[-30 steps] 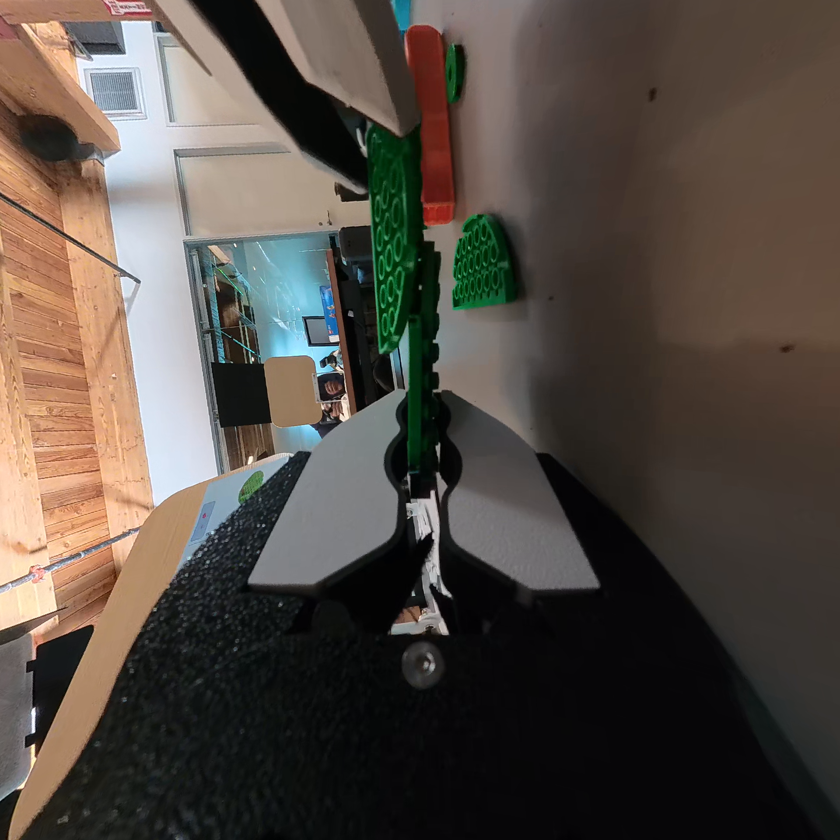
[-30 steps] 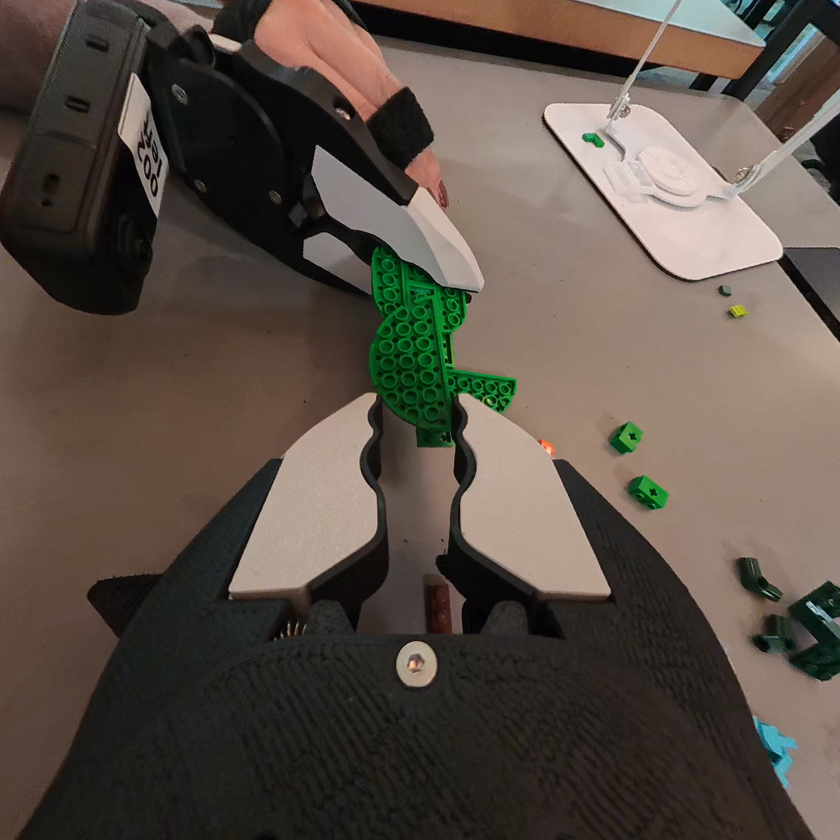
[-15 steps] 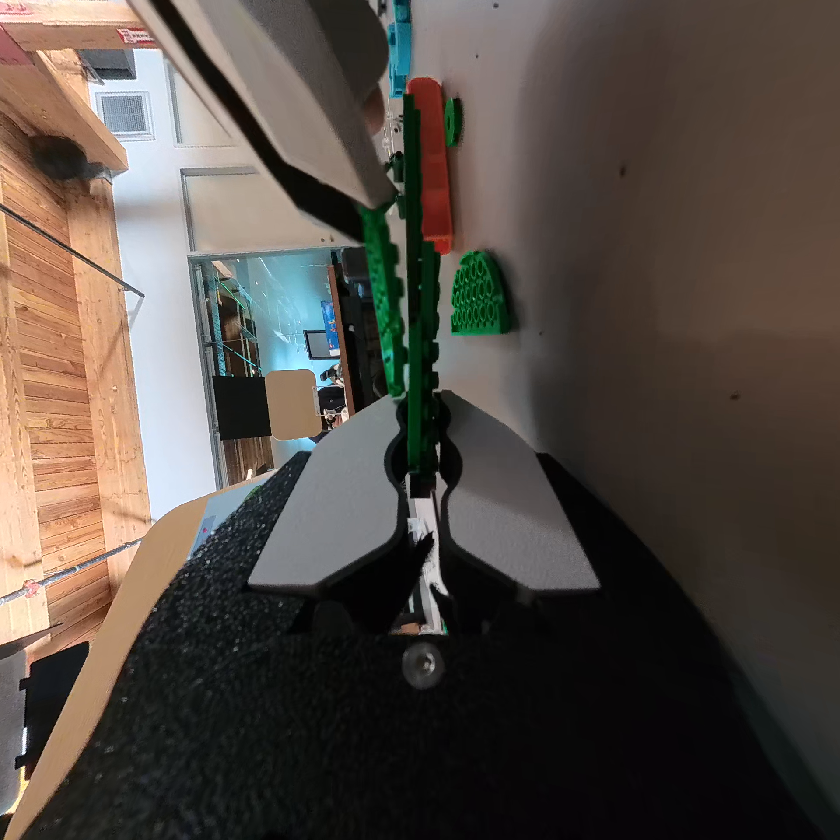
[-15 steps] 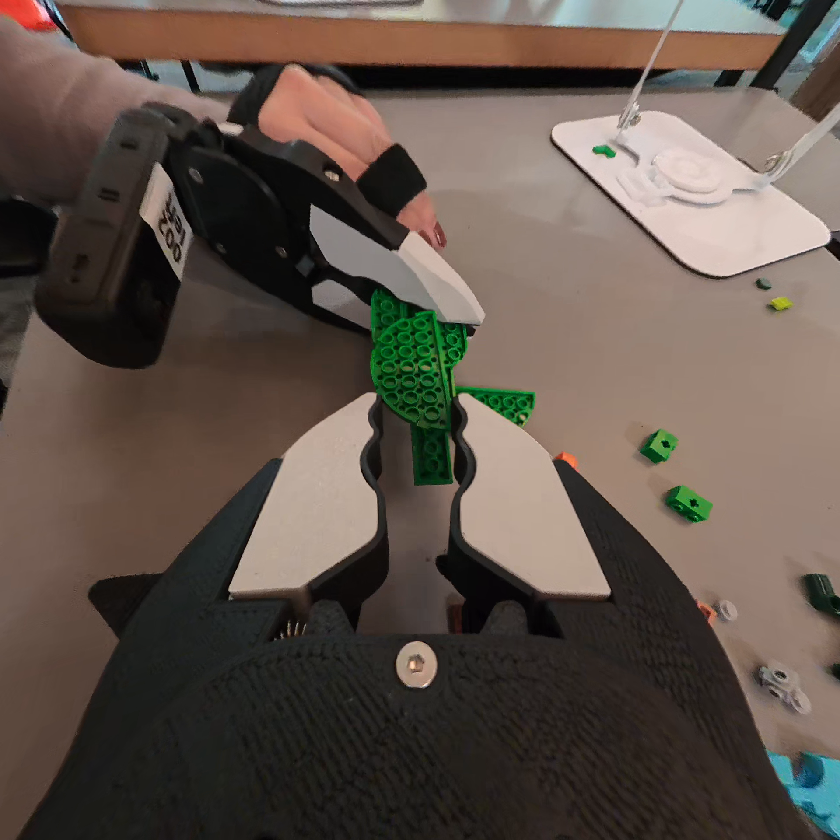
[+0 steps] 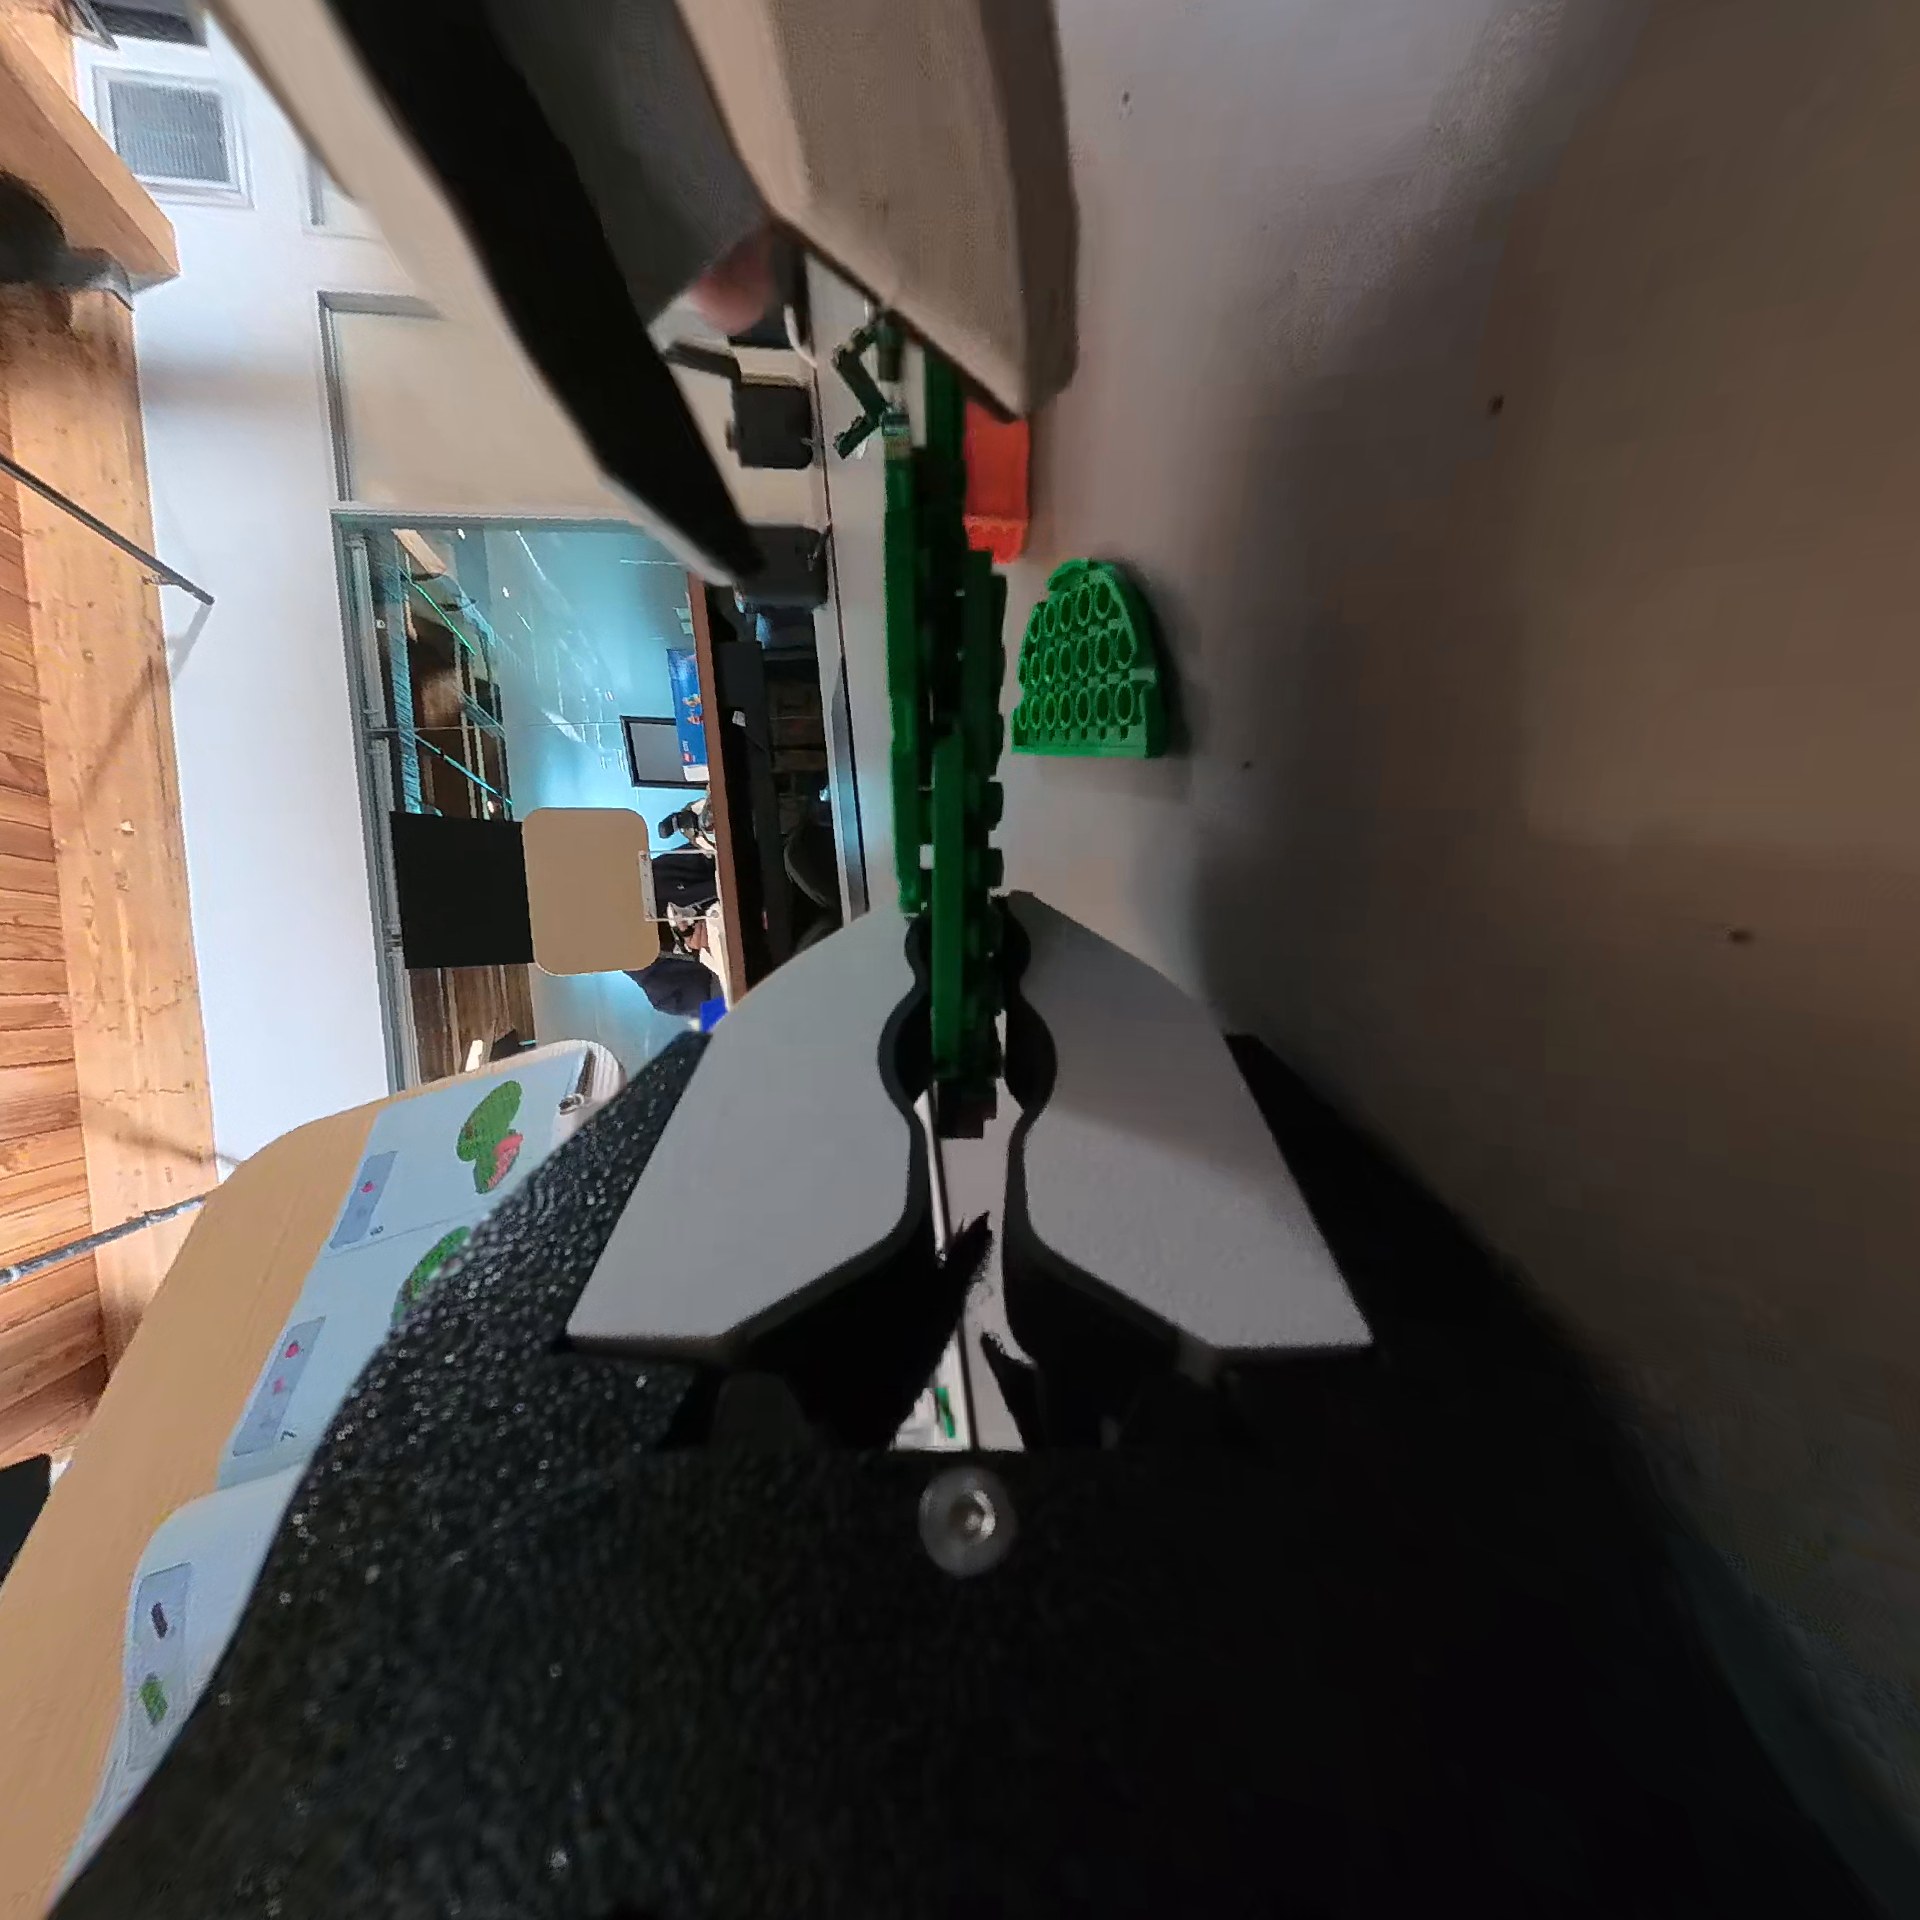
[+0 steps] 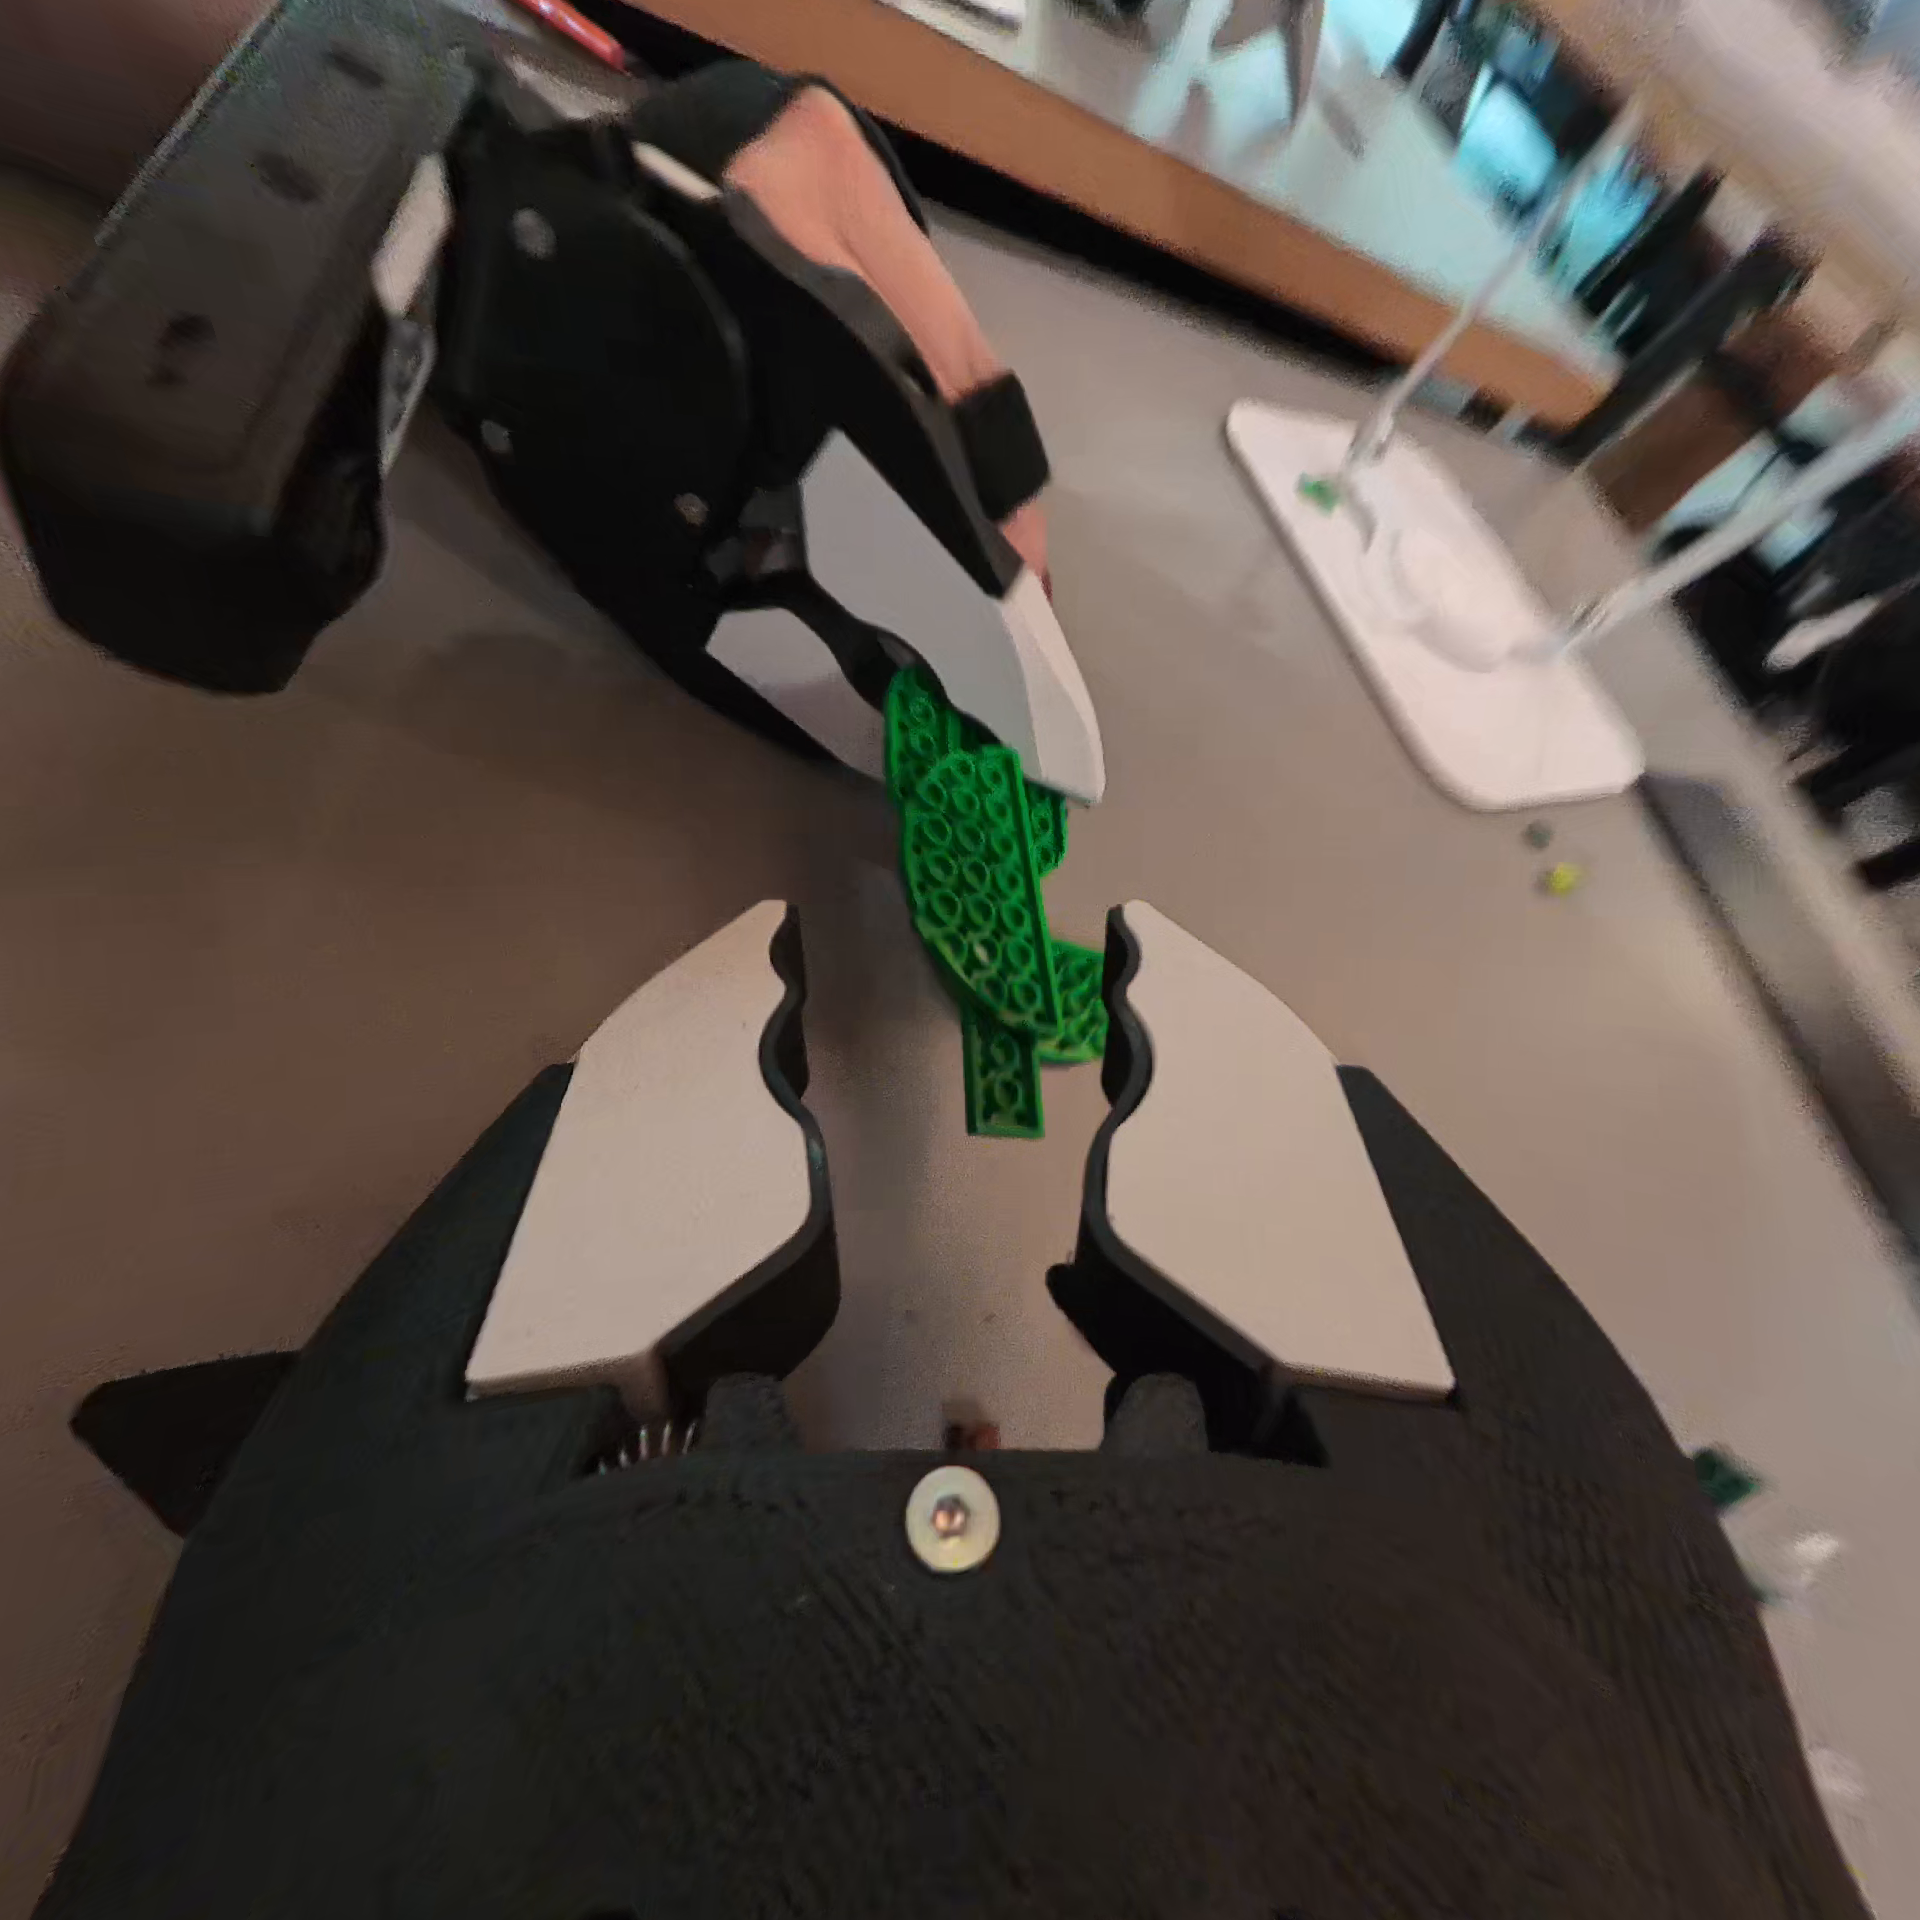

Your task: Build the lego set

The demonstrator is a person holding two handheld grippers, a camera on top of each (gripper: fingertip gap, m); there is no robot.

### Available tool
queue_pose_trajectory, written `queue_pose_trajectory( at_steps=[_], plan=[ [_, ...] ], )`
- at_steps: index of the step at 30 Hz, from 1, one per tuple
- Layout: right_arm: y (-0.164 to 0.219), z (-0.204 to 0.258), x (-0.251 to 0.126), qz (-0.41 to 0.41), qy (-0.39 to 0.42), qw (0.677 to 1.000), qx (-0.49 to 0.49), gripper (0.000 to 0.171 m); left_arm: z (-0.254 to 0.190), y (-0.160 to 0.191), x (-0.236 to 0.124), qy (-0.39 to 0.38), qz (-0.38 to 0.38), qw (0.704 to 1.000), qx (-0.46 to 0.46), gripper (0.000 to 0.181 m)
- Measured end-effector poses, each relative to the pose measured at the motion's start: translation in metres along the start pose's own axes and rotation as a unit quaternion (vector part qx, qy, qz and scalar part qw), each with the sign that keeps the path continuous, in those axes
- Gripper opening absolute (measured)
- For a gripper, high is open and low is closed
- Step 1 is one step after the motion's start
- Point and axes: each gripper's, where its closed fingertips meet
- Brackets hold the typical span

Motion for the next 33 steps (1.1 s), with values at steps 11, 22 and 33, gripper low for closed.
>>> queue_pose_trajectory(
  at_steps=[11,22,33],
  plan=[
    [0.01,-0.005,0.029,0.133,0.1,0.936,-0.311,0.052,0.003,-0.006,0.0,-0.001,0.026,1.0,-0.011,0.008],
    [0.016,-0.014,0.025,0.147,0.126,0.923,-0.332,0.015,-0.005,-0.001,0.0,0.026,0.06,0.996,-0.068,0.008],
    [0.021,-0.014,0.022,0.148,0.117,0.928,-0.321,0.014,-0.015,0.006,-0.001,0.059,0.079,0.989,-0.114,0.009]
  ],
)
Point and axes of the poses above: each gripper's, where its closed fingertips meet, x out along the fingers, y out of its underside, z = x × y across the jaws, and after that the axes turned 10 degrees about -z, right-handed
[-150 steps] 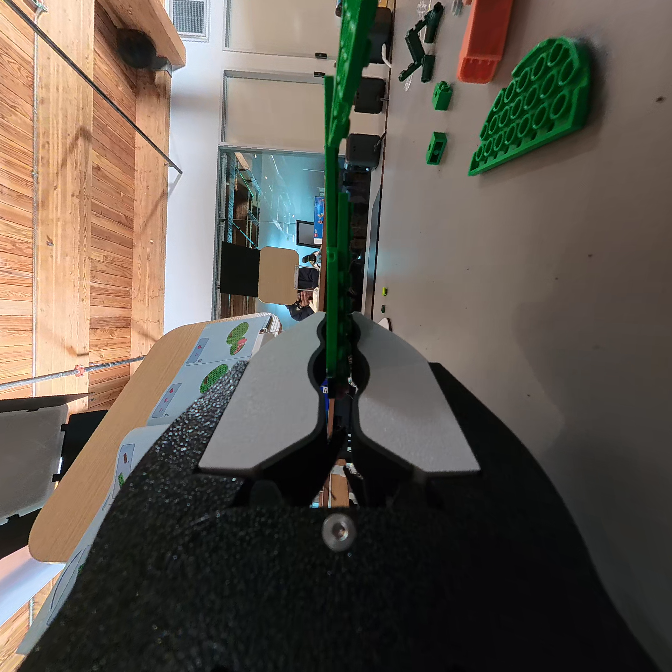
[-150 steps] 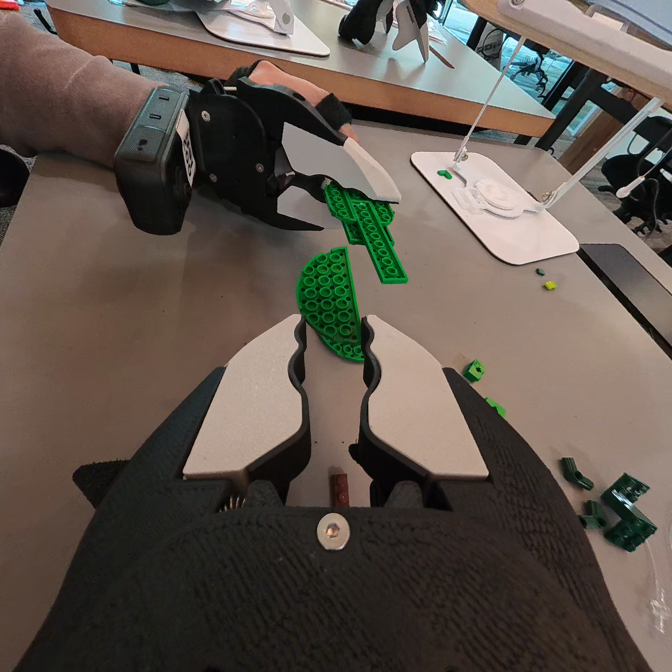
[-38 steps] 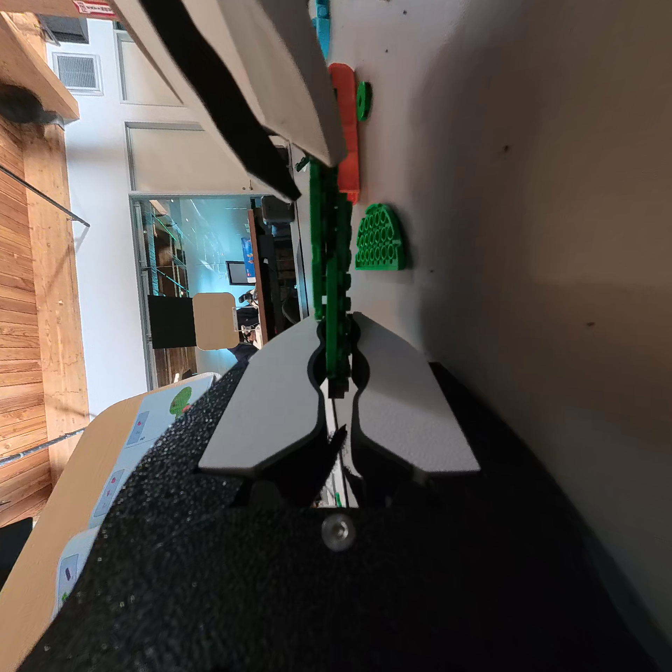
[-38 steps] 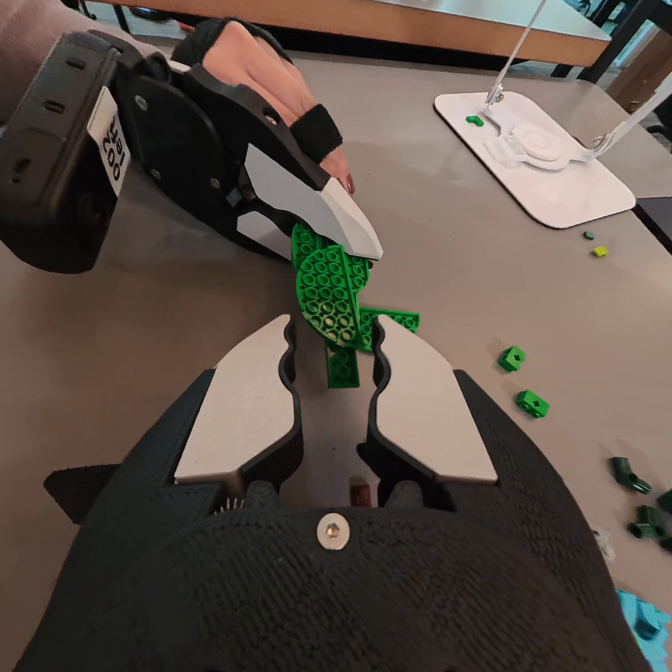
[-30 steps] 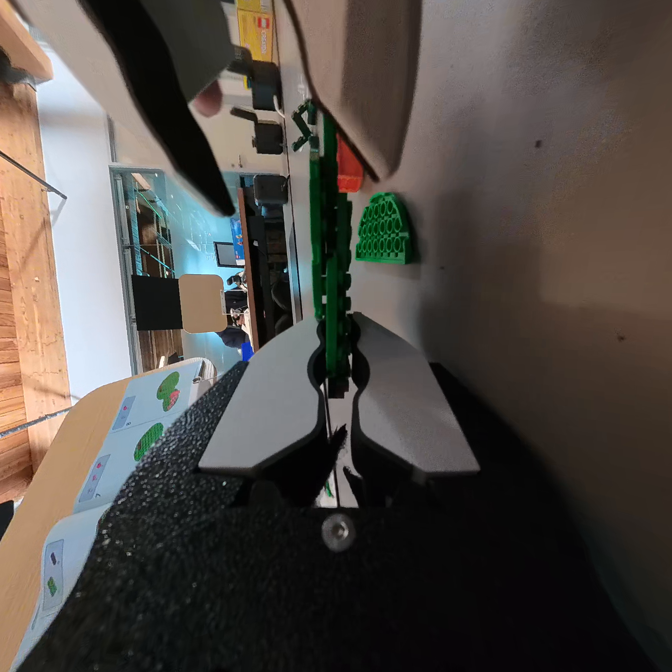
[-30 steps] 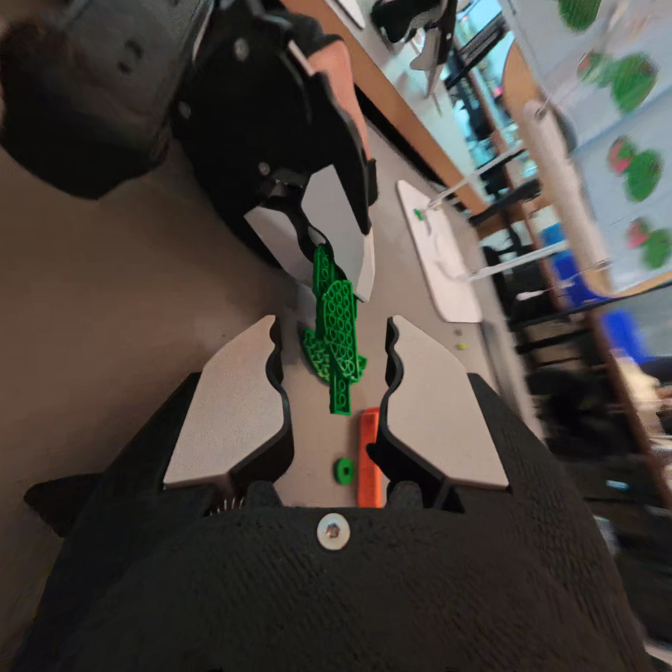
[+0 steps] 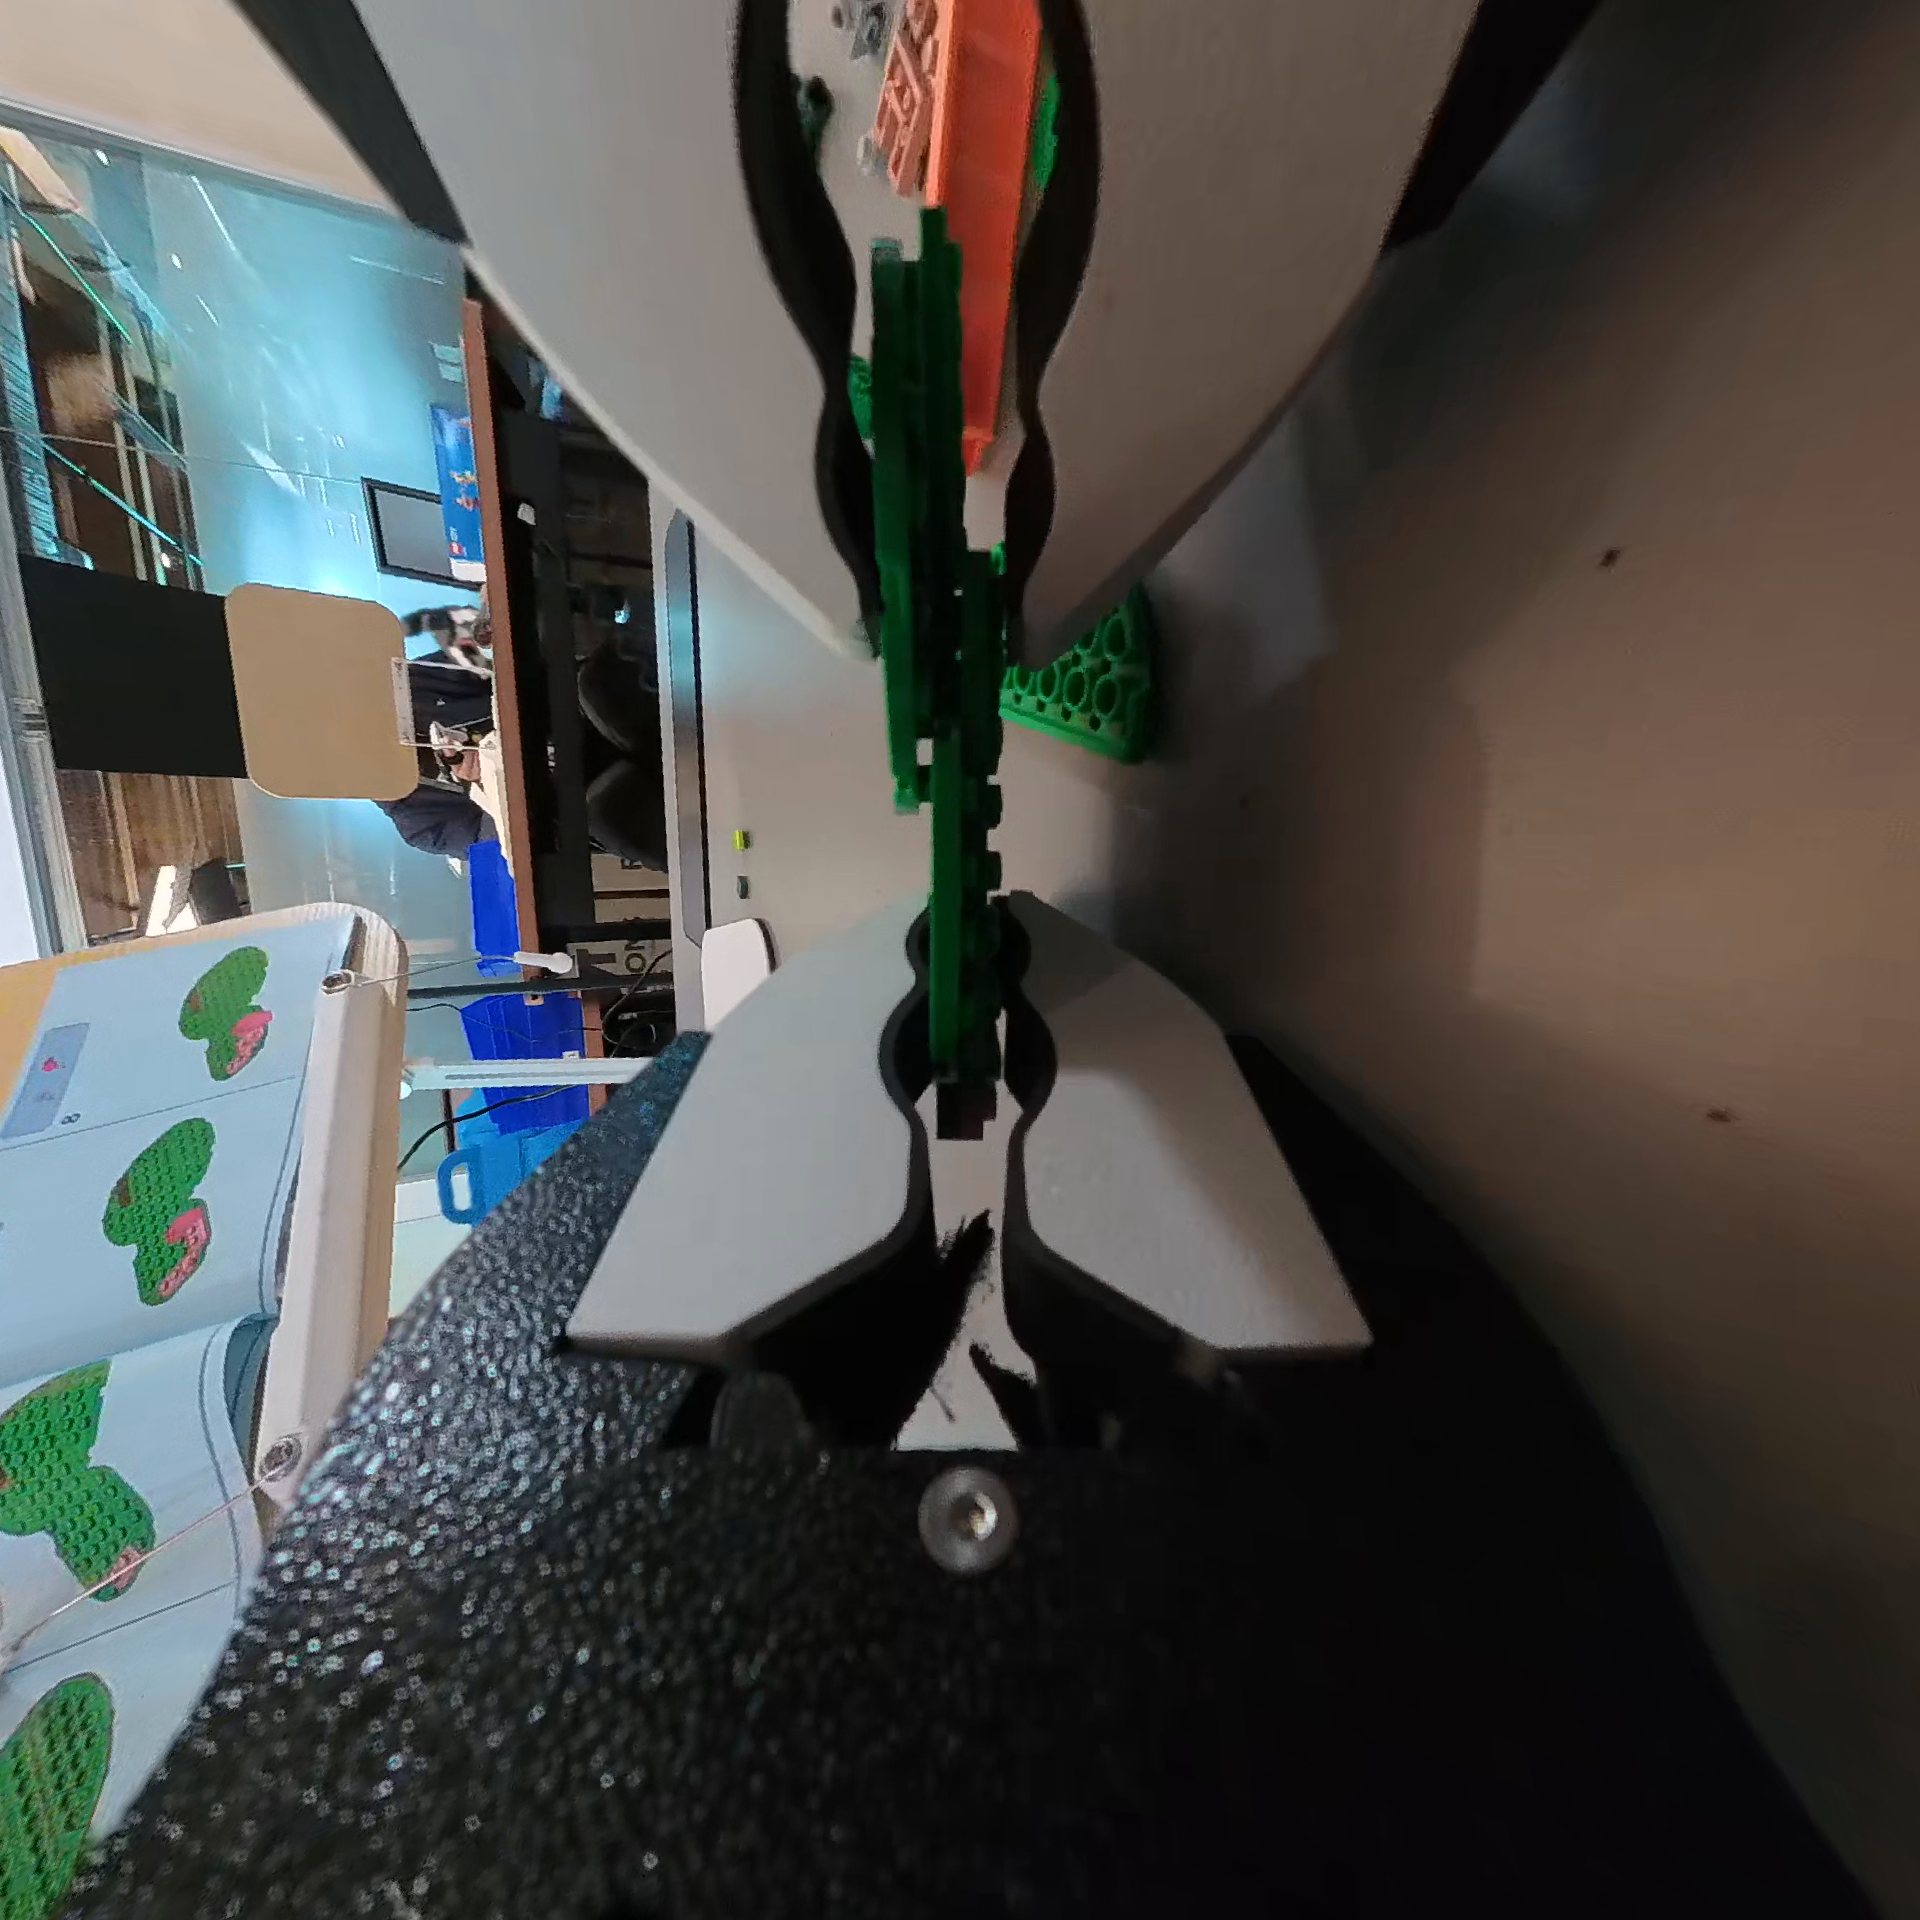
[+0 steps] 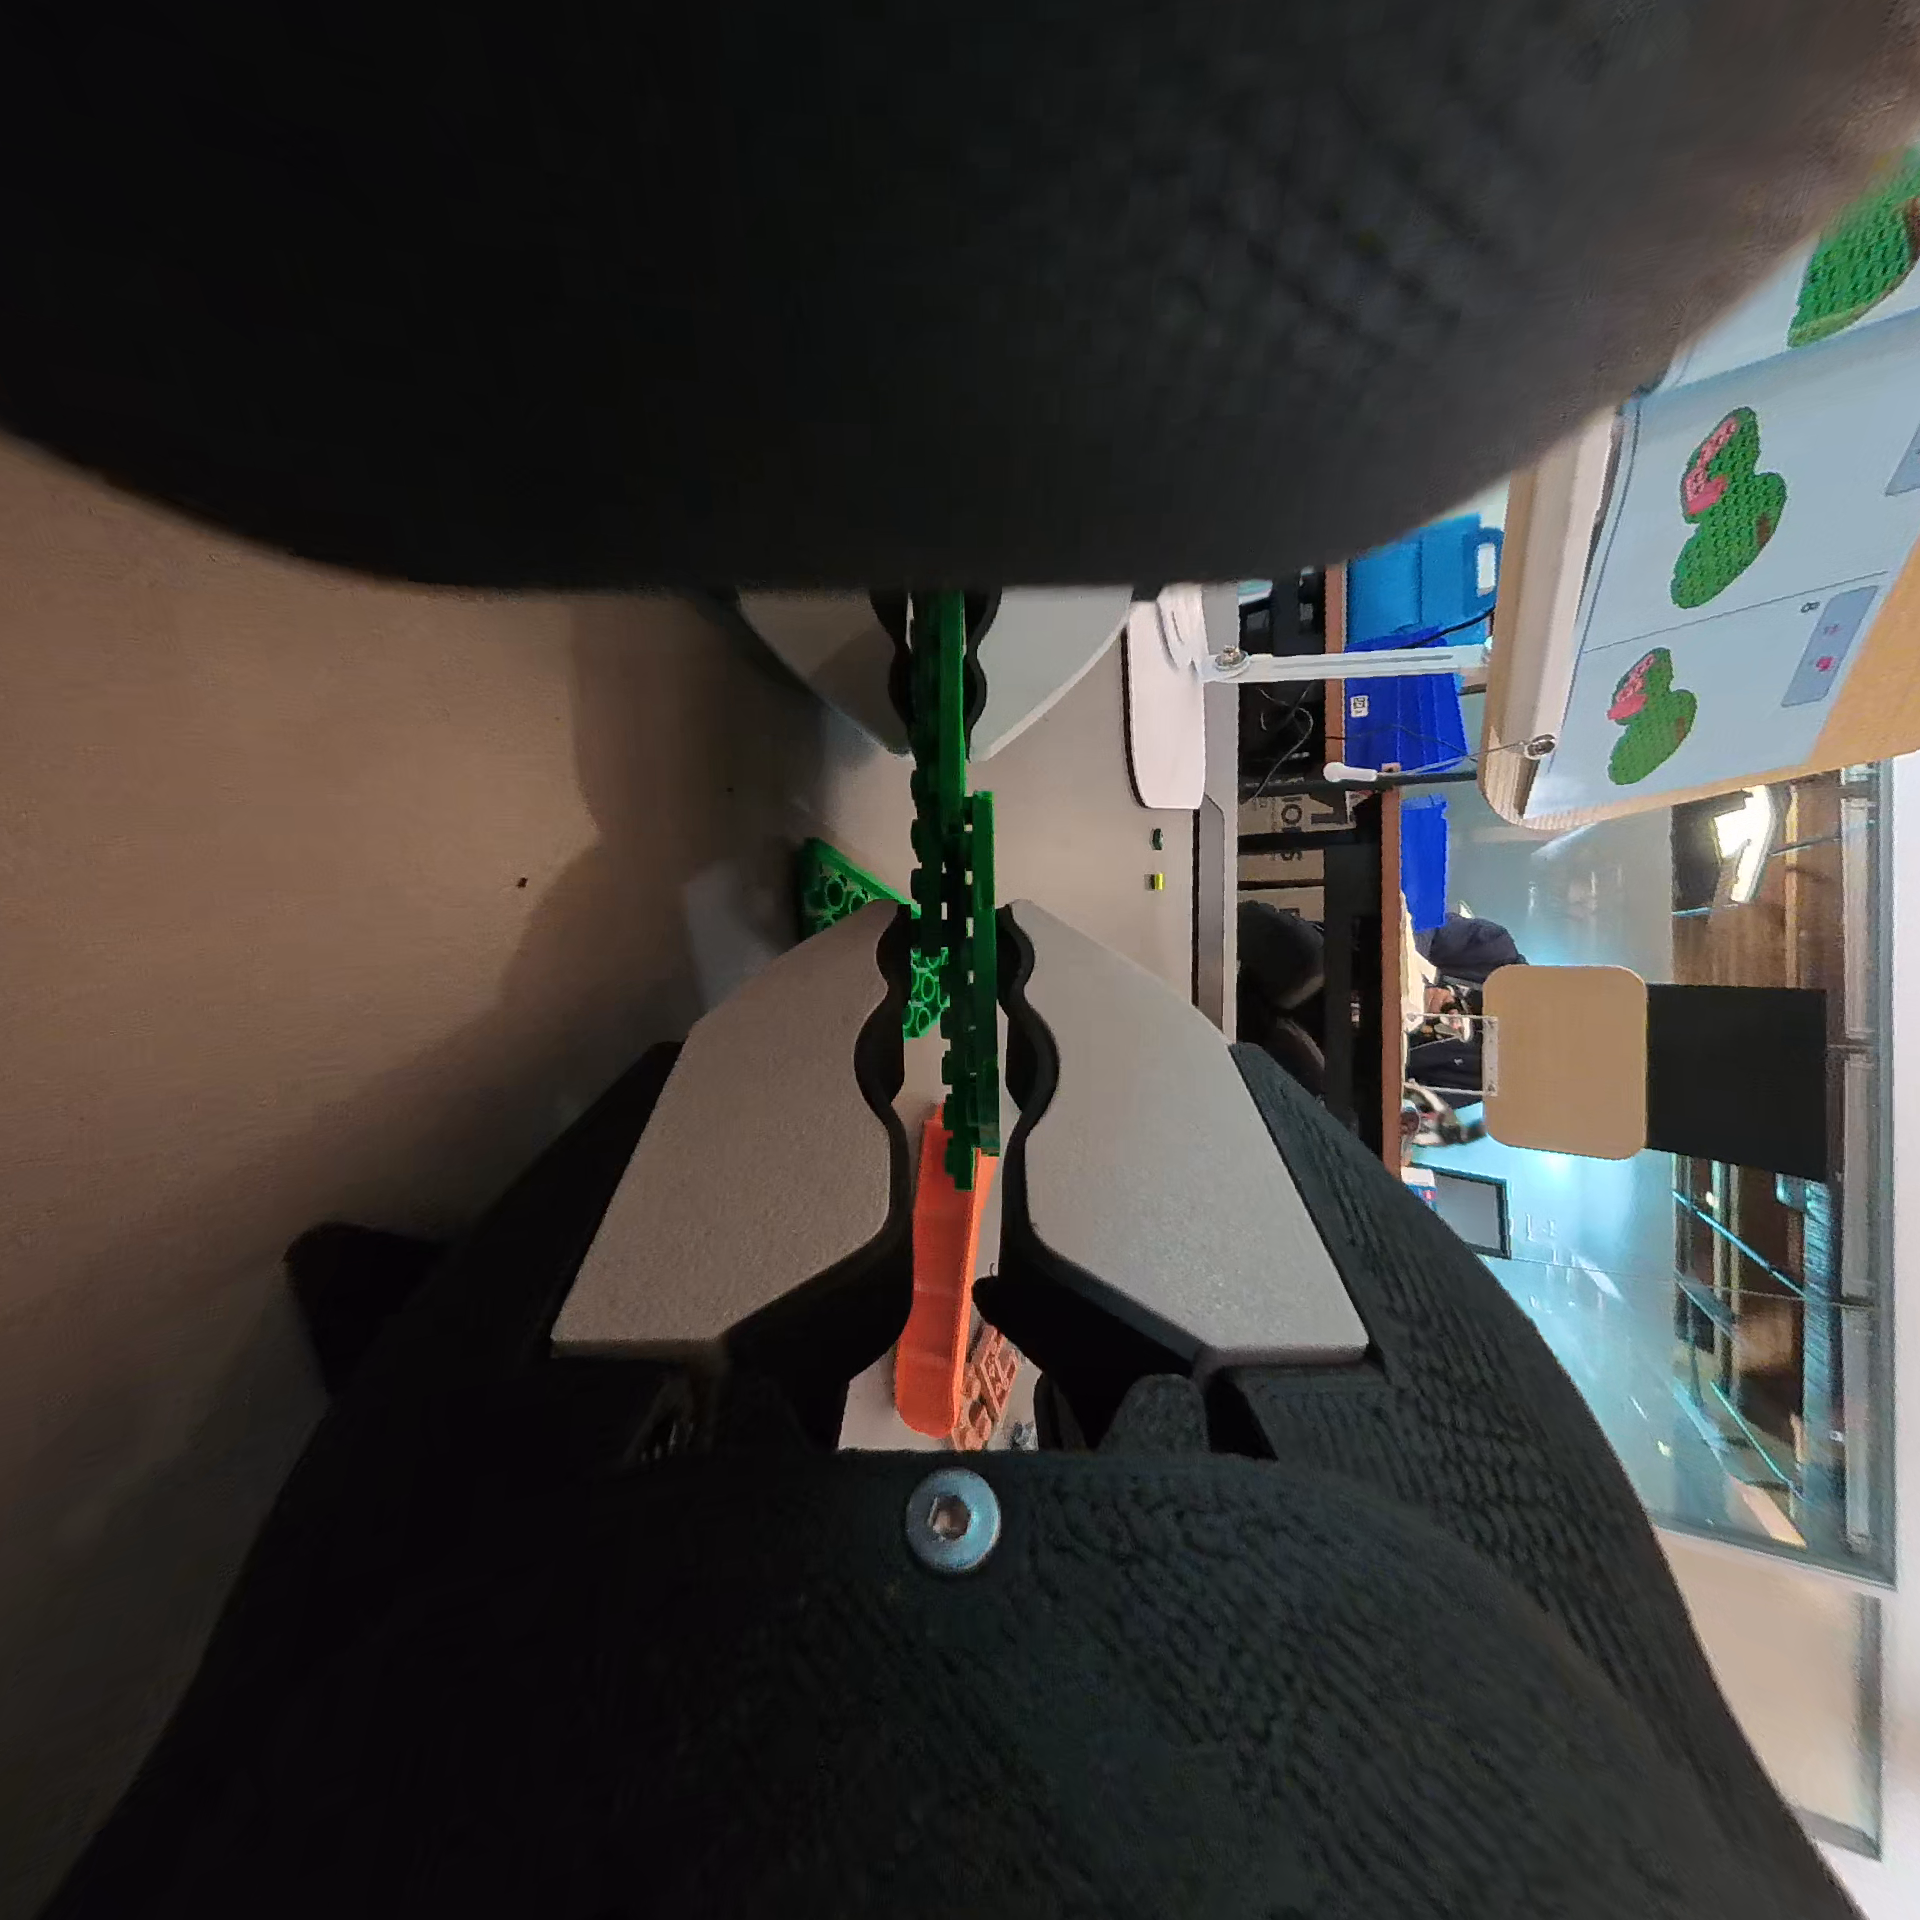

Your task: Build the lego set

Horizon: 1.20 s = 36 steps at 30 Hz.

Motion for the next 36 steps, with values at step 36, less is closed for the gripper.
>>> queue_pose_trajectory(
  at_steps=[36],
  plan=[
    [0.009,-0.004,-0.014,0.058,-0.031,0.997,0.038,0.003,-0.004,0.003,-0.004,0.011,0.059,0.997,-0.044,0.008]
  ],
)
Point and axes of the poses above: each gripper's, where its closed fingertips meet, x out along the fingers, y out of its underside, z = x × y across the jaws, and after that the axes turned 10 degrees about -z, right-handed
